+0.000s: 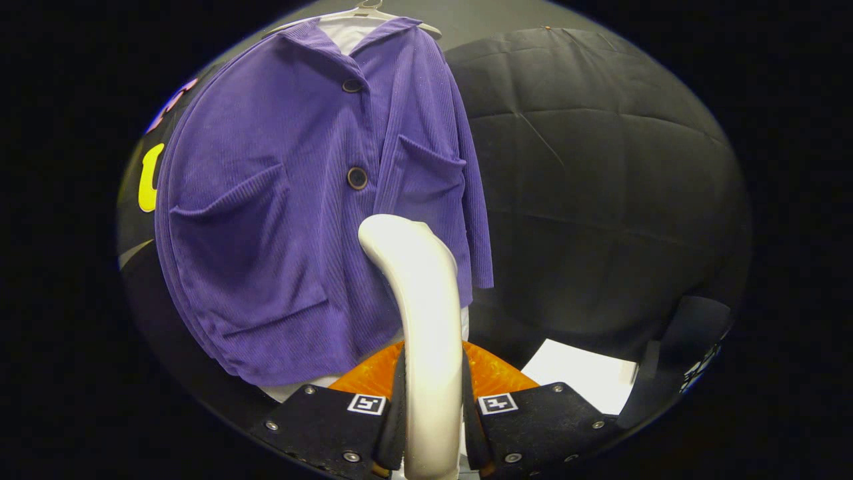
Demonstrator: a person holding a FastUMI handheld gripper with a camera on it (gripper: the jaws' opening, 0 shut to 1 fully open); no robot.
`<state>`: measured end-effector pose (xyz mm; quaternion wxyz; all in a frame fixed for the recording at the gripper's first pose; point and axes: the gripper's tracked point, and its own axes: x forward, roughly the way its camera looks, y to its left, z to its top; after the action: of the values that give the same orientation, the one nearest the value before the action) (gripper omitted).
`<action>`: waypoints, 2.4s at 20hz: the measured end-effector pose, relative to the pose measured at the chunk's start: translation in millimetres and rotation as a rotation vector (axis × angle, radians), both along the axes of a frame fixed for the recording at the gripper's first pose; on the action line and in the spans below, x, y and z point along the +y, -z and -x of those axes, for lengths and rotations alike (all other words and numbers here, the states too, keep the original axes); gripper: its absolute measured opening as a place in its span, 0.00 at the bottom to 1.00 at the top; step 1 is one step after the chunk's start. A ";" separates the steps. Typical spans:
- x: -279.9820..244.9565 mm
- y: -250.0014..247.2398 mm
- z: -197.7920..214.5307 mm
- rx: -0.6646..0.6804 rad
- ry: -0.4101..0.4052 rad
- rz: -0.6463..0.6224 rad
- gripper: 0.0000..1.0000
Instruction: Iron the clothes twice with a garment steamer, once on the left side and once on the right side.
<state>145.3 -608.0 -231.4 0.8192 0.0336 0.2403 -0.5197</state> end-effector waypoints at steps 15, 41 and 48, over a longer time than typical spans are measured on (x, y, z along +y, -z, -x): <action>156.2 -84.9 64.1 -0.051 -0.215 0.065 0.36; 428.6 -304.8 164.4 -0.306 -0.625 0.185 0.36; 474.2 -302.5 151.4 -0.291 -0.675 0.193 0.36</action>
<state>-6.1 -133.8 71.0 0.9693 -0.0514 0.0688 -0.2305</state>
